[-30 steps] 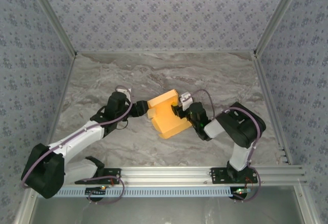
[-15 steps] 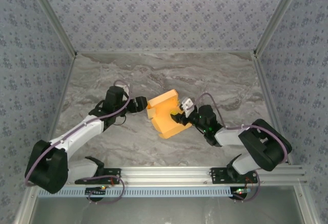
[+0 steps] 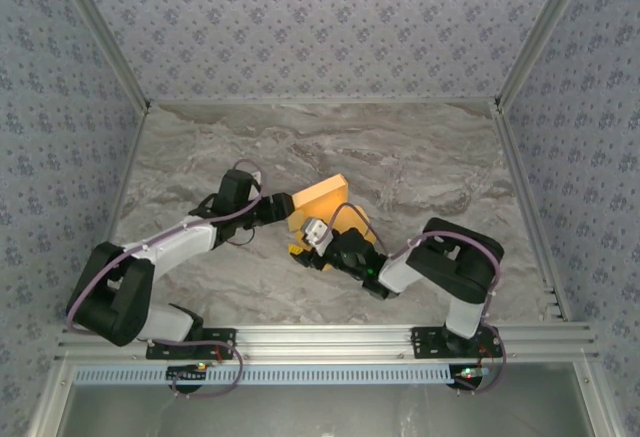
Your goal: Fold the paper box
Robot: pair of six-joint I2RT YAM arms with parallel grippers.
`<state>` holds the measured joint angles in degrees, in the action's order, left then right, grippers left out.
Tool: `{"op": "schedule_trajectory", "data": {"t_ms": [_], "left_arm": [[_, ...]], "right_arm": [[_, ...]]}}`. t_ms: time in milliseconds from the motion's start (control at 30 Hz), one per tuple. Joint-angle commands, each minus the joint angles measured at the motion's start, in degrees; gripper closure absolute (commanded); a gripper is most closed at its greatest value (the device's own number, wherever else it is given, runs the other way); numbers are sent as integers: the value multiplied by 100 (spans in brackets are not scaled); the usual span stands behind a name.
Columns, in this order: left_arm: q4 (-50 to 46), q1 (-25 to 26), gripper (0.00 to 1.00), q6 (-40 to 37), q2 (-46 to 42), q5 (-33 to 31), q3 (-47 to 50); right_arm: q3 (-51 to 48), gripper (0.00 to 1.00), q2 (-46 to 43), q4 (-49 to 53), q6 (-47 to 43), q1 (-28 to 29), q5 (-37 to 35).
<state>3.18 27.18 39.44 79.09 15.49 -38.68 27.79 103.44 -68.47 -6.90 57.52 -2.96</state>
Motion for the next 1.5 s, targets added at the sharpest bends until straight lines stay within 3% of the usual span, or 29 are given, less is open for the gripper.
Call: {"op": "schedule_trajectory", "data": {"t_ms": [0,367,567,700,867,933,1000,1100,1267,1467], "left_arm": [[416,88,27,390,37,109,27],[920,134,26,1206,9,-51,176],[523,-27,20,1084,-109,-225,-42],[-112,-32,3,7,-98,149,-747],[-858,324,1,-2452,162,307,-1774],[-993,380,1,-2987,423,197,-2185],[-1447,378,1,-3469,943,418,-2881],[-2460,574,1,-4162,1762,558,-4113],[-3488,1097,1,-4715,2833,63,-5434],[-4372,1405,1,-4728,3860,-389,-6595]], "right_arm": [[189,39,243,-607,86,-14,-556],[206,39,446,-789,105,0,-965],[-462,39,-373,-270,-435,-370,295],[-778,38,-1239,313,-386,-810,960],[-869,38,-2482,1458,-385,-1598,1936],[-893,38,-3006,1825,-356,-1960,2014],[-822,38,-3570,2376,-117,-2414,1577],[-669,34,-4258,3304,565,-3224,361],[-345,24,-4543,4328,2169,-4913,167],[-116,23,-4294,4501,2508,-5388,358]]}}
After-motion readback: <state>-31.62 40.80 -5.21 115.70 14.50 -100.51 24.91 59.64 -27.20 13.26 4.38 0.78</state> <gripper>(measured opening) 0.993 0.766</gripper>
